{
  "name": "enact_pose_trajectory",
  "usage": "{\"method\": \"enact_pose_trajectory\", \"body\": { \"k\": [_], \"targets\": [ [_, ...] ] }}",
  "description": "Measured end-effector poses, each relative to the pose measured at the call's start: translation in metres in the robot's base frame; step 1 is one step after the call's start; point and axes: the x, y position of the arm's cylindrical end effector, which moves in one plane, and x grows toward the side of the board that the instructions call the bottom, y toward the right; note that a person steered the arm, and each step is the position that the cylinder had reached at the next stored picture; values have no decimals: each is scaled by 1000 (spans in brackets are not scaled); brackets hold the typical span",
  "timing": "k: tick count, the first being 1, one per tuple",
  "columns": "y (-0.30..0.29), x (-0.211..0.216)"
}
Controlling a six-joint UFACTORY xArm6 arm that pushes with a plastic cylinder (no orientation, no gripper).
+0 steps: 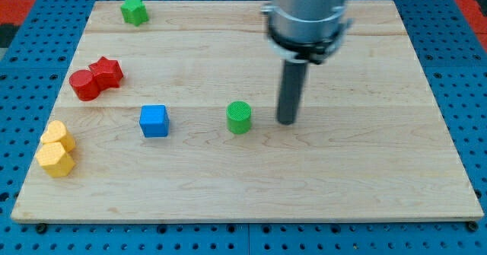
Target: Push the green circle upwards of the board
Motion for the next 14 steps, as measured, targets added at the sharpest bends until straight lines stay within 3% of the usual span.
{"method": "enact_pose_trajectory", "body": {
  "k": [1,2,3,4,5,7,8,9,12,13,14],
  "targets": [
    [-44,0],
    [-45,19],
    [-78,-7],
    [-86,-64],
    [-95,-68],
    [-59,-1],
    [-83,12],
    [-121,5],
    [-129,-6],
    [-105,-38],
    [-127,-81]
  ]
}}
